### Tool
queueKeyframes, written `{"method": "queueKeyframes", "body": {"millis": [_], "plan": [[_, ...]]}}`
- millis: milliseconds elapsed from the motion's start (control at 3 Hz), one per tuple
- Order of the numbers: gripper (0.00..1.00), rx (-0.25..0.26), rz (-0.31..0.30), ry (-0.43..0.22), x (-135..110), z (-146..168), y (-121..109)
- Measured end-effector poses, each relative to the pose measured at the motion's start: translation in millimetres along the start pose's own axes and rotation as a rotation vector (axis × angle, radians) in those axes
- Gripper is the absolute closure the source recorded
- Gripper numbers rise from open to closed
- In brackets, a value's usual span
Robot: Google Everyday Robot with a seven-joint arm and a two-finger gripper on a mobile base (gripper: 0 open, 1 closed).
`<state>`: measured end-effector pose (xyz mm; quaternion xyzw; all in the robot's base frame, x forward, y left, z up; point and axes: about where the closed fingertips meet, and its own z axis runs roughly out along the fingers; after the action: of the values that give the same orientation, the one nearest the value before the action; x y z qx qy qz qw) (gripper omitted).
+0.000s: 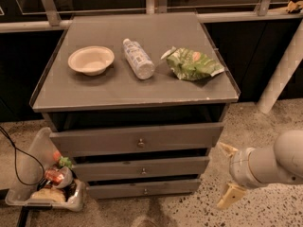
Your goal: Open bottom drawer
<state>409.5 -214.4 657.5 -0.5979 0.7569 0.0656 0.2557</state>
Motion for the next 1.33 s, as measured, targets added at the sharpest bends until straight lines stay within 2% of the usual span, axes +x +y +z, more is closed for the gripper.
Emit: {"method": "queueKeyframes", "body": {"millis": [333, 667, 1000, 1333], "plan": [[0.00, 0.052, 0.042, -0.030, 28.4, 40.0, -7.2], [0.00, 0.046, 0.092, -0.061, 46.2, 81.2, 2.6], [0.00, 0.050, 0.083, -0.057, 44.3, 81.9, 5.2], [0.00, 0.045, 0.042, -0.085, 44.1, 107.6, 16.3]]}}
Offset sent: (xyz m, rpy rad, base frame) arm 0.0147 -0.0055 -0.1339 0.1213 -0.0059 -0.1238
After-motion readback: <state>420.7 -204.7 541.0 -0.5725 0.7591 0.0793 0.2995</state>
